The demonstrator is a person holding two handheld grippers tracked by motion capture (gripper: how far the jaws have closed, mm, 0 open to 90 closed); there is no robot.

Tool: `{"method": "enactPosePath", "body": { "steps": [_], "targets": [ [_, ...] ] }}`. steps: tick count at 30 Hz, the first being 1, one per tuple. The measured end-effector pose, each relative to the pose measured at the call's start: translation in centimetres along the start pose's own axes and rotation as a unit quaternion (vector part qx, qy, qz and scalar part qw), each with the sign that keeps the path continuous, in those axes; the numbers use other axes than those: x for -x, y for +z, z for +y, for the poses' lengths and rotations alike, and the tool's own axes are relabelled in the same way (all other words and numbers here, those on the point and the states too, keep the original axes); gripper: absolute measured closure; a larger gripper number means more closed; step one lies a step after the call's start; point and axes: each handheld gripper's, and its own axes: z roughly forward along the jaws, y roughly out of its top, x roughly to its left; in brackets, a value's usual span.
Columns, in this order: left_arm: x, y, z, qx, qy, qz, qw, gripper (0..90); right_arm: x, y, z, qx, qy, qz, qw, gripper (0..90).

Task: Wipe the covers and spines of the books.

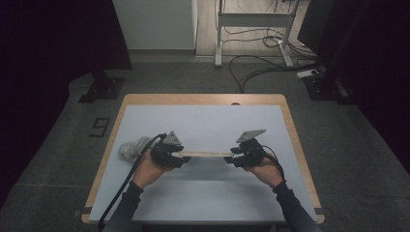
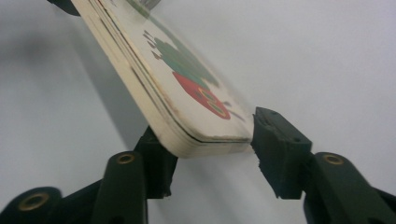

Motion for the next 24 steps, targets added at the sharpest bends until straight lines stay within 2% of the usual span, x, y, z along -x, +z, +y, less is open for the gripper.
{"method": "enactPosePath", "body": {
  "steps": [13,19,24],
  "targets": [
    [1.1,1.0,-2.1,-0.020,-0.027,-0.015,0.9993,29.4,-0.9,0.8,-2.4,-0.019,0.013,0.012,0.9997,31.7],
    [1.6,1.6,-3.3,-0.014,-0.047,-0.015,0.9987,23.9,-1.1,1.0,-3.4,-0.020,0.016,0.019,0.9995,29.9],
    [1.9,2.1,-4.0,-0.013,-0.048,-0.017,0.9986,22.7,-1.4,1.4,-4.2,-0.022,0.014,0.022,0.9994,29.5]
  ]
}}
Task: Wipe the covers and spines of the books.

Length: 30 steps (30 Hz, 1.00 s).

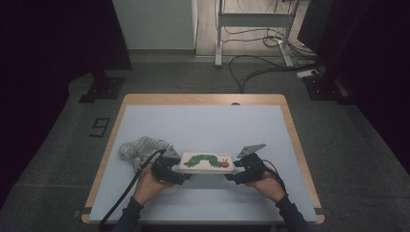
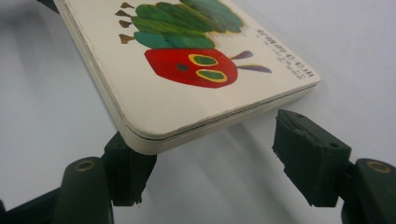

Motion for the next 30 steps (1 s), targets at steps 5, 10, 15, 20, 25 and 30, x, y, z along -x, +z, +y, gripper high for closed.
{"method": "enactPosePath", "body": {
  "steps": [5,10,15,20,25,30],
  "targets": [
    [0.3,0.5,-0.8,0.001,0.000,-0.001,1.0000,23.2,-0.2,0.4,-0.6,-0.003,-0.004,0.000,1.0000,29.6],
    [0.6,0.8,-1.3,-0.001,0.002,0.003,1.0000,23.5,-0.5,0.7,-1.3,-0.008,-0.008,-0.001,0.9999,29.8],
    [0.9,0.9,-1.8,0.002,0.005,0.000,1.0000,23.9,-0.6,0.9,-1.8,-0.008,-0.006,0.000,1.0000,30.2],
    [1.2,0.8,-2.2,0.005,0.007,-0.004,1.0000,23.9,-0.7,1.0,-2.0,-0.004,-0.008,0.003,1.0000,30.2],
    [1.4,0.9,-2.5,-0.002,0.013,-0.006,0.9999,23.8,-1.1,0.9,-2.2,-0.004,-0.014,0.007,0.9999,30.1],
    [1.5,1.0,-2.6,-0.018,0.021,-0.011,0.9996,23.9,-1.5,1.0,-2.4,-0.004,-0.026,0.001,0.9997,28.7]
  ]
}}
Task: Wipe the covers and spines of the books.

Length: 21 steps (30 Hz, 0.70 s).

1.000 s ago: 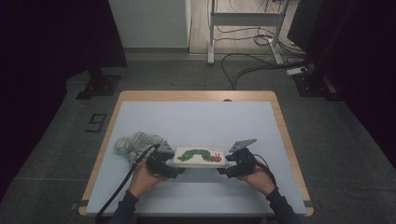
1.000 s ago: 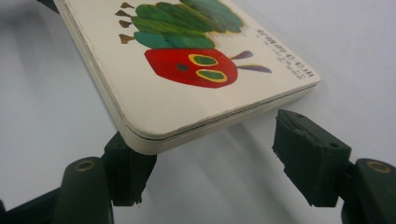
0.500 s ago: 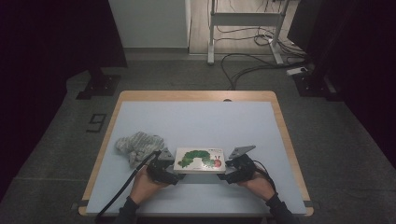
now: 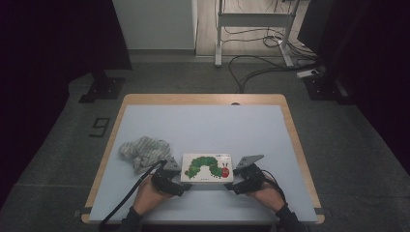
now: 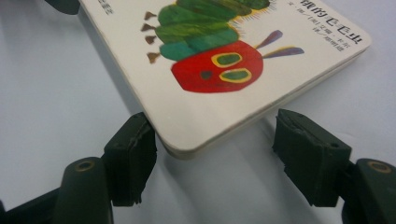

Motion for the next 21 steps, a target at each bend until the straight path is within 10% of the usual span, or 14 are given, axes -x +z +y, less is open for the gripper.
{"method": "enactPosePath", "body": {
  "steps": [21],
  "targets": [
    [-0.12,-0.26,-0.82,0.003,0.013,0.006,0.9999,40.3,-0.90,0.20,-0.31,0.005,-0.026,-0.032,0.9991,33.7]
  ]
}}
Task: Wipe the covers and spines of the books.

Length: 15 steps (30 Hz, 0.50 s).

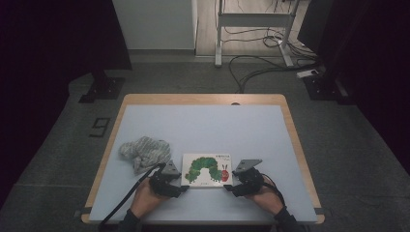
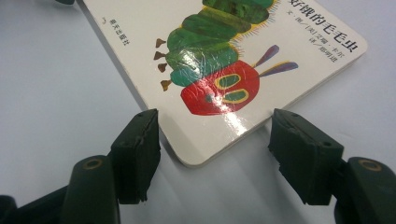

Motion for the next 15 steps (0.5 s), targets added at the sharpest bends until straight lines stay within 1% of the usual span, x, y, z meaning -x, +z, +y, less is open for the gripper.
{"method": "enactPosePath", "body": {
  "steps": [5,10,15],
  "targets": [
    [-1.1,0.3,0.3,0.007,-0.007,0.006,0.9999,43.0,0.5,0.4,0.5,0.002,0.004,-0.007,1.0000,34.8],
    [-2.0,0.7,0.9,0.008,-0.010,0.012,0.9999,43.0,1.4,0.9,1.0,0.004,0.010,-0.014,0.9998,36.1],
    [-3.0,1.1,1.4,0.013,-0.019,0.018,0.9996,43.5,2.3,1.3,1.5,0.009,0.019,-0.023,0.9995,37.7]
  ]
}}
